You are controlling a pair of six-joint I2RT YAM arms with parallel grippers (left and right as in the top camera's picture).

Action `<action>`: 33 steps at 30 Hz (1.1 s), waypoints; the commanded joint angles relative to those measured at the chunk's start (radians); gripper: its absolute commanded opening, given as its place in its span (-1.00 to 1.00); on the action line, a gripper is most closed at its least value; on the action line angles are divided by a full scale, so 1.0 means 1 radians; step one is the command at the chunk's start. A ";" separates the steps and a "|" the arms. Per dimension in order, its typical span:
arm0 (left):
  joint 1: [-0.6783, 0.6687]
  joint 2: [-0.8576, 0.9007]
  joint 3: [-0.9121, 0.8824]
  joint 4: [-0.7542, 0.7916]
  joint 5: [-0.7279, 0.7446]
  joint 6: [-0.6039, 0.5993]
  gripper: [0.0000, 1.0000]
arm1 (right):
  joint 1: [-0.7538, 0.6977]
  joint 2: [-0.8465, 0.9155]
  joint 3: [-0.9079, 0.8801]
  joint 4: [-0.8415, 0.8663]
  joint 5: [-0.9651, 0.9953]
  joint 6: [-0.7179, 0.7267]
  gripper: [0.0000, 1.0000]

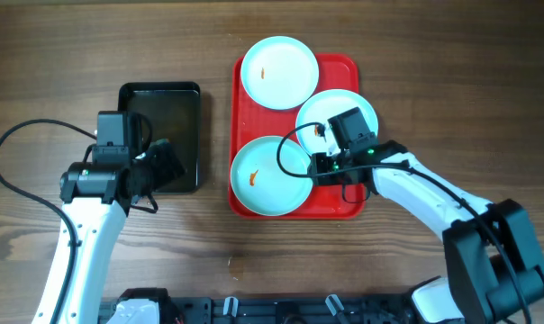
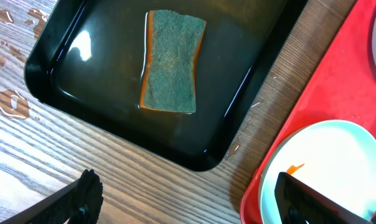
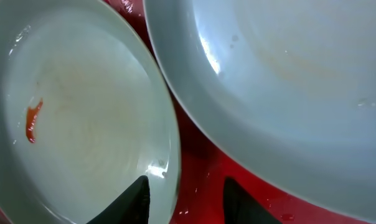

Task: Clean dirty plates on tray and stack at the side
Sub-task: 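Grasp the rim of the lower-right white plate with the right gripper, then grasp the green-and-orange sponge in the black water tray with the left gripper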

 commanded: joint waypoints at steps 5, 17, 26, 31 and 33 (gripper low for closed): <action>0.000 0.001 -0.008 0.003 -0.013 0.020 0.85 | 0.004 0.105 -0.006 0.031 -0.014 0.009 -0.47; 0.000 0.002 -0.008 0.023 -0.018 0.020 0.97 | 0.004 0.084 -0.006 -0.049 0.080 0.192 -0.67; 0.000 0.122 -0.030 0.146 -0.115 0.021 0.25 | 0.004 0.084 -0.006 -0.021 0.080 0.188 -0.73; 0.000 0.273 -0.065 0.283 -0.114 0.044 0.32 | 0.004 0.084 -0.006 -0.008 0.079 0.171 -0.73; -0.001 0.336 -0.065 0.320 -0.114 0.071 0.22 | 0.004 0.084 -0.006 -0.007 0.079 0.164 -0.73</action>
